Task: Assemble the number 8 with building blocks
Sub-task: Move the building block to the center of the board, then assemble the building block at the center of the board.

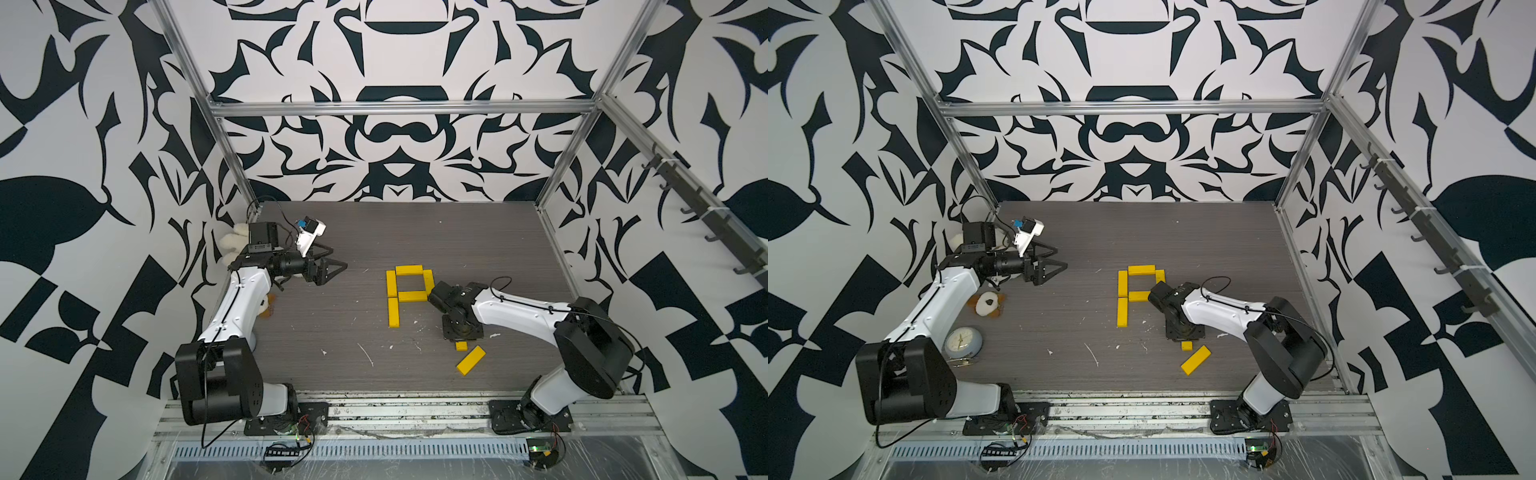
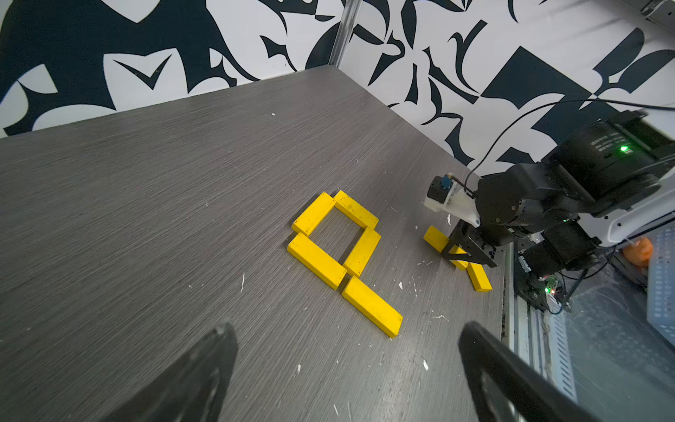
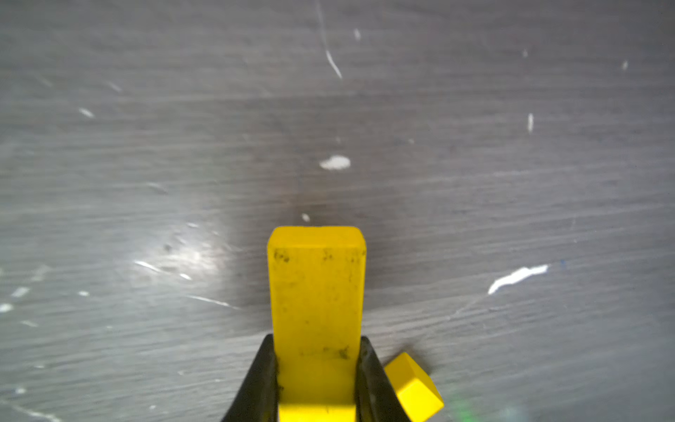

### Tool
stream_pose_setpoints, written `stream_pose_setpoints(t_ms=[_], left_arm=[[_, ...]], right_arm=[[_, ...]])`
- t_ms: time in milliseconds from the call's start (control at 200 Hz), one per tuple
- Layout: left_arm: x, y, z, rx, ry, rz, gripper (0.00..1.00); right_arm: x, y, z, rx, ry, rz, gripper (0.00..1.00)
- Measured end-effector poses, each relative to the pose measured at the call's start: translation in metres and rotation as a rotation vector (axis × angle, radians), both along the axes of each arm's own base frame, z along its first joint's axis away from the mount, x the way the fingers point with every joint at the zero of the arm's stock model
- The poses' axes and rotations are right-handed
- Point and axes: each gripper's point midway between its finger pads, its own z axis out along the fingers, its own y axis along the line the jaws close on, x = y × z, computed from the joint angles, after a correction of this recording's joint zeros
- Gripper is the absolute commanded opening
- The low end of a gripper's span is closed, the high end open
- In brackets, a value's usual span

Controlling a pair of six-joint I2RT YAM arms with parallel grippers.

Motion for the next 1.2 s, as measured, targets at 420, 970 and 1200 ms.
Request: stream_pose_setpoints(t_ms=[420, 970, 1200], left_arm=[[0.000, 0.000, 0.000, 0.001, -0.001, 0.000, 0.99], [0.001, 0.000, -0.003, 0.000, 0.009, 0.000, 1.00], [0.004, 0.000, -0.004, -0.001, 0.020, 0.000, 1.00]], right_arm=[[0.033, 0.045, -0.012, 0.071, 0.007, 0.061, 0.16], [0.048, 0.061, -0.012, 0.120, 0.031, 0.070, 0.21], [0.052, 0.063, -0.012, 0.130, 0.040, 0.062, 0.23]])
